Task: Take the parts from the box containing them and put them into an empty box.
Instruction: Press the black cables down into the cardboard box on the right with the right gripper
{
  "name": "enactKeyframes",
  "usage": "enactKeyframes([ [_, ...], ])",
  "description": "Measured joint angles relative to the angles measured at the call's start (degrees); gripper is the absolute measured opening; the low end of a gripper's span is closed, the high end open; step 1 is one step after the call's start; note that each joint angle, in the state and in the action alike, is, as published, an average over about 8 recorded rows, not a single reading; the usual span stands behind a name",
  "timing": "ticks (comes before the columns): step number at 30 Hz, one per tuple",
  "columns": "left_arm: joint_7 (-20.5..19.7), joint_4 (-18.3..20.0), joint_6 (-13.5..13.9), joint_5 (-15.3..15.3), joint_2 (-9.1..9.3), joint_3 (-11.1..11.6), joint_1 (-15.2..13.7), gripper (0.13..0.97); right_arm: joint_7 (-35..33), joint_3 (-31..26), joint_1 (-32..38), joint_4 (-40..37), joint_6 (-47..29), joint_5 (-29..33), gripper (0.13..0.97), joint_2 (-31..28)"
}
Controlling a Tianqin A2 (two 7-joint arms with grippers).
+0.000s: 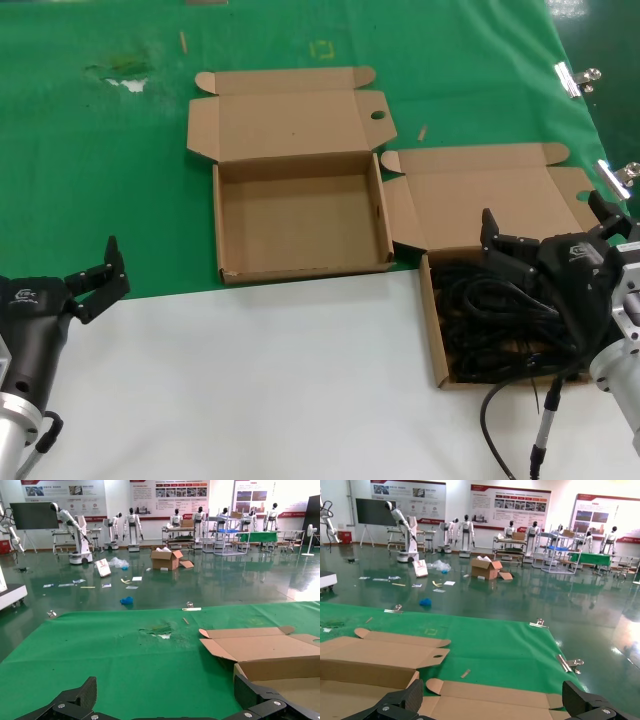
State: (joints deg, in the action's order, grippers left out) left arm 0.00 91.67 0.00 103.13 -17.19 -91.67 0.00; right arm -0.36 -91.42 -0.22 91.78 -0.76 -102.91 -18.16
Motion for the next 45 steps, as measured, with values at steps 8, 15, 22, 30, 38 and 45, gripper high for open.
enactKeyframes([
  [8, 0.0, 0.0, 0.0, 0.0, 0.00, 0.0, 0.0, 0.966, 0.0, 0.0, 0.0, 0.0, 0.0, 0.0, 0.966, 0.0],
  [15, 0.0, 0.0, 0.0, 0.0, 0.00, 0.0, 0.0, 0.966, 0.0, 0.0, 0.0, 0.0, 0.0, 0.0, 0.966, 0.0],
  [22, 0.0, 0.0, 0.0, 0.0, 0.00, 0.0, 0.0, 0.966, 0.0, 0.0, 0.0, 0.0, 0.0, 0.0, 0.966, 0.0],
  [30, 0.0, 0.0, 0.0, 0.0, 0.00, 0.0, 0.0, 0.966, 0.0, 0.0, 0.0, 0.0, 0.0, 0.0, 0.966, 0.0],
  [38, 0.0, 0.0, 0.0, 0.0, 0.00, 0.0, 0.0, 0.966, 0.0, 0.0, 0.0, 0.0, 0.0, 0.0, 0.966, 0.0],
  [45, 0.0, 0.0, 0.0, 0.0, 0.00, 0.0, 0.0, 0.935, 0.0, 0.0, 0.0, 0.0, 0.0, 0.0, 0.966, 0.0],
])
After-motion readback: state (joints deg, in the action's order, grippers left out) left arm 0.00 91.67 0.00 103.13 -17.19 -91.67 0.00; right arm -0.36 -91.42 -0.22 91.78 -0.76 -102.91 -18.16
